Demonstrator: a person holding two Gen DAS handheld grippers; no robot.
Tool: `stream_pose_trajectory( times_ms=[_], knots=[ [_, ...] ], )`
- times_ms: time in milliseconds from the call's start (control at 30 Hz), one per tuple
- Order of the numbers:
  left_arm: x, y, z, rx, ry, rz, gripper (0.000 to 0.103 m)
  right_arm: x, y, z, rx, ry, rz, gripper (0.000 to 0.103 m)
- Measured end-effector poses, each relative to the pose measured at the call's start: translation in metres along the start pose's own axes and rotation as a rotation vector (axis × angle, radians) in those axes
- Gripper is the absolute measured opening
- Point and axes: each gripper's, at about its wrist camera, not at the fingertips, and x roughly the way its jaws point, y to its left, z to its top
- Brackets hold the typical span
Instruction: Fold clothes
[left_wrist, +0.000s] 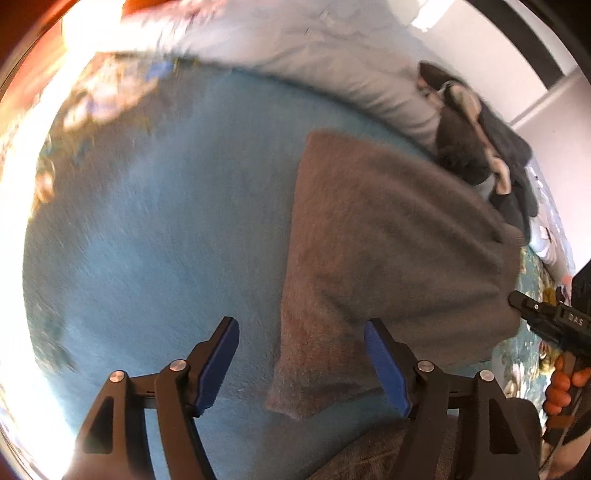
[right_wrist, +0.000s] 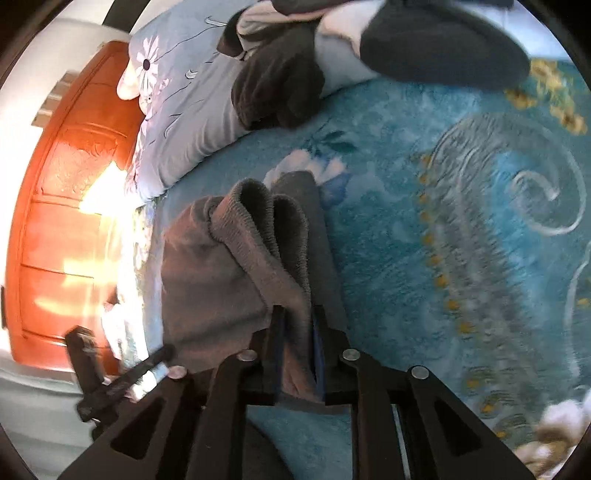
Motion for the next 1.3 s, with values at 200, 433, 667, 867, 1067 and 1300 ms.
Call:
stream_pose_trajectory(
  times_ms=[200,433,667,867,1067,1300],
  knots=[
    [0.008,-0.038,0.029,0.186,-0.036,-0.012,0.074,-0.012,0.034,0.015,-0.127,-0.064,-0.016,0.017],
    [0.051,-0.082,0.033,0.339,0.031,-0.034,0.074,0.025,0.071,0.029,-0.286,-0.031,-0.016,0.017],
    [0.06,-0.073,0.023,0.331,0.071,-0.031,0.074,0.054,0.041,0.044,-0.167,0.012,-0.006,0.016],
    [0.061,-0.071,0.024,0.313,0.078,-0.042,0.074,0.049,0.035,0.046,-0.139,0.034,0.0,0.016],
    [0.056,-0.066,0.014,0.317,0.07,-0.04,0.074,0.011,0.041,0.011,-0.149,0.033,-0.008,0.021],
    [0.051,-0.061,0.002,0.323,0.059,-0.036,0.074,0.02,0.029,-0.031,-0.132,0.089,-0.067,0.025]
  ],
)
